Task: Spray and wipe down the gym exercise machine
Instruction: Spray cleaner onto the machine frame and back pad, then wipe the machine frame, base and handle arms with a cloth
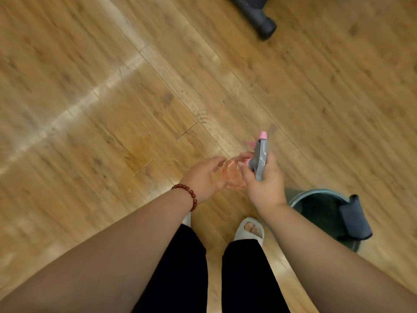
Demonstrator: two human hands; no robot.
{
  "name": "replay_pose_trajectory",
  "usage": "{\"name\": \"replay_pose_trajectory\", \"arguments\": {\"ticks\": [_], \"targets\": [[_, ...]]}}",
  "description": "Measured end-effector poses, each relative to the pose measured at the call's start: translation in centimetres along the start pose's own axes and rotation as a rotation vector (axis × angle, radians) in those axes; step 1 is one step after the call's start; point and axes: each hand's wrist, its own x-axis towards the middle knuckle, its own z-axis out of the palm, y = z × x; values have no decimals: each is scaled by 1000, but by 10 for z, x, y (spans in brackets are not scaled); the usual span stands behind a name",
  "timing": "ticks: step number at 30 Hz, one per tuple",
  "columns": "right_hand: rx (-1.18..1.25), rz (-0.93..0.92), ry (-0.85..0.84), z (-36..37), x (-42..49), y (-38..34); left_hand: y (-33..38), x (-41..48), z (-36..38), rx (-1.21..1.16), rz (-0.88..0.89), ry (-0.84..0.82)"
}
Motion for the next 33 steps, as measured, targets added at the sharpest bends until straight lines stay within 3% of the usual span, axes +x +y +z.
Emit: {"name": "replay_pose_trajectory", "arguments": {"ticks": [10, 15, 19, 26, 31, 33], "targets": [[-56, 108, 182, 70, 109, 153, -133, 112, 60, -23, -91, 49], [-95, 119, 195, 89, 129, 189, -163, 121, 69, 184, -57, 83], [-130, 88, 192, 96, 122, 200, -166, 120, 71, 408, 61, 87], [-123, 199, 157, 88, 97, 192, -143, 106, 62, 529, 118, 78], [-294, 453, 146, 70, 75, 163, -107, 80, 45, 647, 136, 0], [-382, 469, 114, 56, 59, 146, -88, 67, 39, 674, 160, -6]]}}
